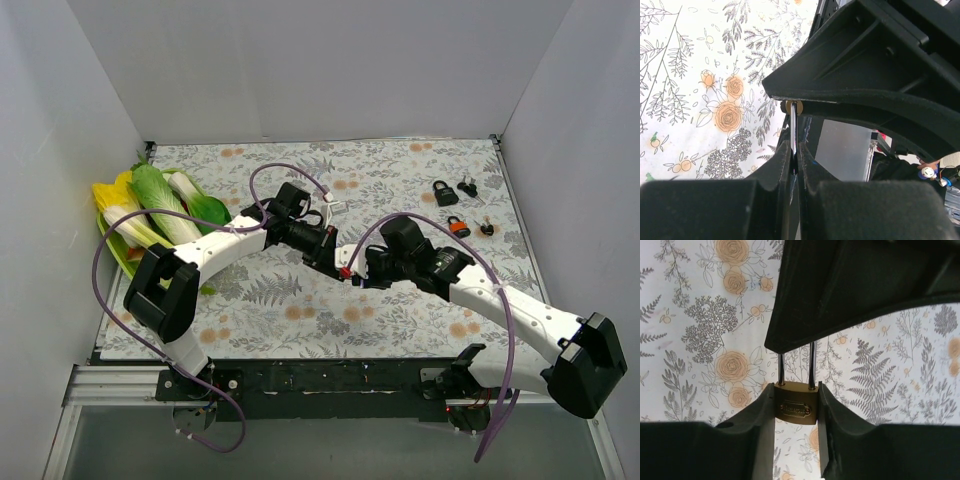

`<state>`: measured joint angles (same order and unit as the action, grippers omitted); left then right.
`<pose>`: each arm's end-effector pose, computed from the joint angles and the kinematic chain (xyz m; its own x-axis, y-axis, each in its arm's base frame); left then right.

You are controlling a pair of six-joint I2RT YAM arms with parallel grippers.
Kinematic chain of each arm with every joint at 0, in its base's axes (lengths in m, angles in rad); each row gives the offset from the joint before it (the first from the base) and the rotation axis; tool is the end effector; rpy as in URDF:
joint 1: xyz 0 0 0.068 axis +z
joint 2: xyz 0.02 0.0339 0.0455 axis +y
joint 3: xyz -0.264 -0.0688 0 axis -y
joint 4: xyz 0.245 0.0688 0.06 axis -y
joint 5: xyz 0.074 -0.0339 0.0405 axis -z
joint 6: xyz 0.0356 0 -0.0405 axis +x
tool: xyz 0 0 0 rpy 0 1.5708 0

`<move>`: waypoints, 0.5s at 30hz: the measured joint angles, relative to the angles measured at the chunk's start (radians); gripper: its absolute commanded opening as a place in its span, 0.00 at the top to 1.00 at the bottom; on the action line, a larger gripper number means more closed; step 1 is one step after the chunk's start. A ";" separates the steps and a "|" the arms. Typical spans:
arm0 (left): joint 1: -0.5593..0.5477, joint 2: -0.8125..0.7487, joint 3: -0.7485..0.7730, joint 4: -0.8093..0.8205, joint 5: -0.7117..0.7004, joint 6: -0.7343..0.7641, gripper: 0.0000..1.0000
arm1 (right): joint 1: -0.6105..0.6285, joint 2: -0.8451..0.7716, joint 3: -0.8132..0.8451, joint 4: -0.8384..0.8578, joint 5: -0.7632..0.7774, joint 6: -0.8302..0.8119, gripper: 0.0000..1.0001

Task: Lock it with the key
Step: Place the lock at the center of the board.

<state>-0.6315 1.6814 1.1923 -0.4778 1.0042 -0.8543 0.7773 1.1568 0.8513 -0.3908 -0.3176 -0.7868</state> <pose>0.2619 -0.2288 0.2371 -0.9669 0.2057 0.1508 -0.0389 0.4652 -0.8843 0.1691 0.1820 0.2696 0.2699 -0.6781 -0.6836 -0.9148 0.0410 -0.4018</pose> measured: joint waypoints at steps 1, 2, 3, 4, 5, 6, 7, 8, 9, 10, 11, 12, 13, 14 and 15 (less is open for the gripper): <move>0.001 0.000 0.000 0.002 0.000 0.000 1.00 | 0.003 0.000 -0.003 0.003 0.005 -0.002 0.89; 0.001 0.000 -0.002 0.000 -0.002 0.001 0.98 | 0.003 0.000 -0.004 0.004 0.005 0.000 0.98; 0.000 0.000 -0.004 0.002 -0.002 0.001 0.96 | 0.003 0.000 -0.005 0.003 0.005 0.002 0.99; 0.000 0.000 -0.006 0.003 -0.004 0.001 0.88 | 0.003 0.000 -0.005 0.001 0.005 0.003 0.99; -0.001 0.000 -0.007 0.004 -0.007 0.001 0.74 | 0.003 0.000 -0.006 0.000 0.007 0.005 0.99; -0.001 0.000 -0.008 0.007 -0.013 -0.001 0.66 | 0.004 0.000 -0.006 0.003 0.010 0.012 0.99; -0.001 0.000 -0.008 0.012 -0.020 -0.008 0.56 | 0.003 0.000 -0.007 0.003 0.022 0.024 0.99; -0.001 0.000 -0.008 0.014 -0.024 -0.011 0.38 | 0.002 0.001 -0.008 0.005 0.032 0.034 0.99; 0.002 0.000 -0.008 0.015 -0.032 -0.027 0.10 | -0.003 0.002 -0.009 0.004 0.040 0.049 0.99; 0.004 -0.001 -0.009 0.019 -0.039 -0.032 0.07 | -0.009 0.002 -0.010 0.004 0.045 0.059 0.99; 0.007 -0.003 -0.010 0.023 -0.046 -0.032 0.04 | -0.021 0.002 -0.010 0.000 0.049 0.077 0.99; 0.013 -0.006 -0.014 0.024 -0.052 -0.050 0.02 | -0.035 0.003 -0.010 -0.003 0.051 0.092 0.99; 0.023 -0.011 -0.019 0.026 -0.060 -0.057 0.02 | -0.052 0.003 -0.010 -0.004 0.052 0.112 0.99; 0.037 -0.016 -0.022 0.027 -0.068 -0.062 0.02 | -0.073 0.003 -0.010 -0.005 0.051 0.132 0.99; 0.053 -0.022 -0.026 0.031 -0.077 -0.069 0.02 | -0.095 0.003 -0.010 -0.006 0.050 0.153 0.99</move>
<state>-0.5789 1.6592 1.1667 -0.4465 0.9276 -0.9234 0.6823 1.1595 0.8410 -0.3973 -0.2676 -0.6338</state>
